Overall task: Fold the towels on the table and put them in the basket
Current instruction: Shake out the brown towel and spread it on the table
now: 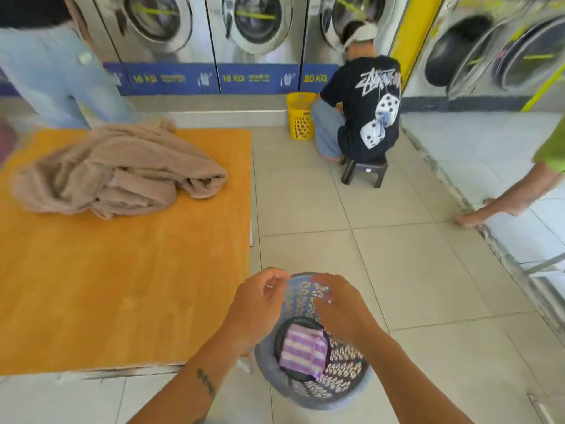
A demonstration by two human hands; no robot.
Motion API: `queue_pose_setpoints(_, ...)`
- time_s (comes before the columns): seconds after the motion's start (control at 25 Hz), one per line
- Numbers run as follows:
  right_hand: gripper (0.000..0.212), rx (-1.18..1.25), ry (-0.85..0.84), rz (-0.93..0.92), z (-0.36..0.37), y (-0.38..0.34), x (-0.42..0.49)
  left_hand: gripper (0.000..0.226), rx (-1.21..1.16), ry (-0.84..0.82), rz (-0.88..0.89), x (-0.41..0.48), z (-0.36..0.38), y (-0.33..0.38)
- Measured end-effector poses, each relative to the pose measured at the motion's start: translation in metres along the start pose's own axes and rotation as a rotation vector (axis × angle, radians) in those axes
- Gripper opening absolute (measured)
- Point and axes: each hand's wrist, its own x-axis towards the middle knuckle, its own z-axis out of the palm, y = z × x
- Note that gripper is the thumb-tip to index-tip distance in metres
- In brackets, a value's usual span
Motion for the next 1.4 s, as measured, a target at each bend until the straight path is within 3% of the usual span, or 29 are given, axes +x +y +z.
queue_pose_setpoints(0.2, 0.04, -0.013, 0.103, -0.186, 0.032, -0.114, 0.002, 0.026, -0.035, 0.119, 0.046, -0.014, -0.128, 0.004)
queue_pose_setpoints(0.44, 0.041, 0.019, 0.128, -0.251, 0.129, -0.245, 0.015, 0.032, 0.063, 0.16, 0.118, -0.017, -0.295, -0.041)
queue_pose_setpoints(0.64, 0.042, -0.019, 0.174, -0.33, 0.167, -0.32, 0.029, 0.026, 0.104, 0.155, 0.133, 0.0, -0.386, -0.052)
queue_pose_setpoints(1.0, 0.059, -0.215, 0.082, -0.351, 0.203, -0.353, 0.113, 0.025, 0.239, 0.204, 0.223, 0.071, -0.431, -0.052)
queue_pose_setpoints(1.16, 0.07, -0.358, 0.029, -0.194, 0.218, -0.349, 0.176, 0.022, 0.435, 0.262, 0.29, 0.136, -0.429, -0.069)
queue_pose_setpoints(1.28, 0.082, -0.414, 0.012, -0.157, 0.23, -0.341, 0.218, 0.045, 0.683, 0.191, 0.257, 0.176, -0.422, -0.089)
queue_pose_setpoints(1.4, 0.078, -0.555, 0.0, -0.27, 0.234, -0.333, 0.24, 0.072, 0.87, 0.101, 0.151, 0.19, -0.405, -0.099)
